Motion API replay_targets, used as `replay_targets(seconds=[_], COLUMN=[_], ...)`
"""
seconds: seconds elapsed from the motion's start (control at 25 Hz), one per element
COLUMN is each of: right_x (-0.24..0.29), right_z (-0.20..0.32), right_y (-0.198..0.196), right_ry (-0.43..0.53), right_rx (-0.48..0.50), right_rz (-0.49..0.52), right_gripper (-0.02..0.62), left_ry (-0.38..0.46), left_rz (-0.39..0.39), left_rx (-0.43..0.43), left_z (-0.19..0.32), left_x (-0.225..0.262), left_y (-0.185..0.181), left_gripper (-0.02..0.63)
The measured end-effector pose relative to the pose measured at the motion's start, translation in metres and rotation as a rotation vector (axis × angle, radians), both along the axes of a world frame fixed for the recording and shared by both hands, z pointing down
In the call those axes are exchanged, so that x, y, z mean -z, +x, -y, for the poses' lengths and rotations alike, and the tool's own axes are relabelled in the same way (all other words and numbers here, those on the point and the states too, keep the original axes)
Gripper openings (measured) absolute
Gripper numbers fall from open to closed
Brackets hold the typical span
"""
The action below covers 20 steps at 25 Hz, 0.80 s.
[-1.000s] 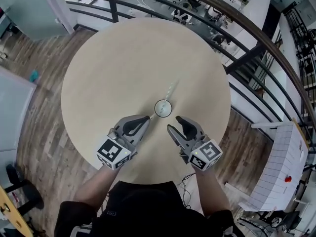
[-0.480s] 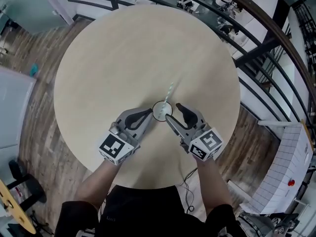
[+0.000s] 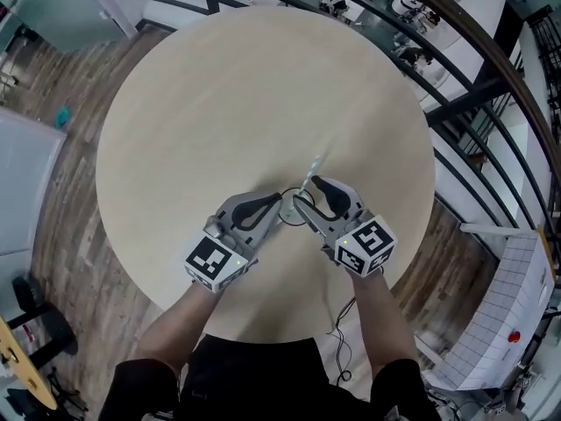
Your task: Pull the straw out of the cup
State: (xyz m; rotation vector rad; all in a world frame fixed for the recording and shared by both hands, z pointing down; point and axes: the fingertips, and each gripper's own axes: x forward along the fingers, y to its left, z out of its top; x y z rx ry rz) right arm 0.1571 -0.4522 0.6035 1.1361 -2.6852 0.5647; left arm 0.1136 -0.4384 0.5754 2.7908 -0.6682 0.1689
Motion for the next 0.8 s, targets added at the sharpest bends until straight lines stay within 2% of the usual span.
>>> replay_targets(seconds=[0.2,0.28,0.4,0.8], right_x=[-0.009,-0.013,-0.016,-0.004], right_z=[0.003,0.003,0.006,0.005], right_y=[-0.007,-0.01,-0.01,-0.012], right_ry=[-0.029,-0.032,-0.026,-0.033], right_rx=[0.067,0.074,0.041,-0.028], right_rz=[-0.04,-0.064,-0.103,-0.105], right_gripper=[0.205,0.168,0.089,0.034], left_ry=[-0.008,-0.015,-0.025,-0.054], left_rz=[-0.01,-0.011,-0.012,-0.023], left_rx=[0.014,0.02,0.024,0.023], left_z=[0.004,0.006,0.009,0.004], left_x=[-0.002,-0.004,-0.005,0.01], left_y=[0.001,-0.002,-0.008,-0.026], left_gripper=[0.009,0.008,0.008,0.008])
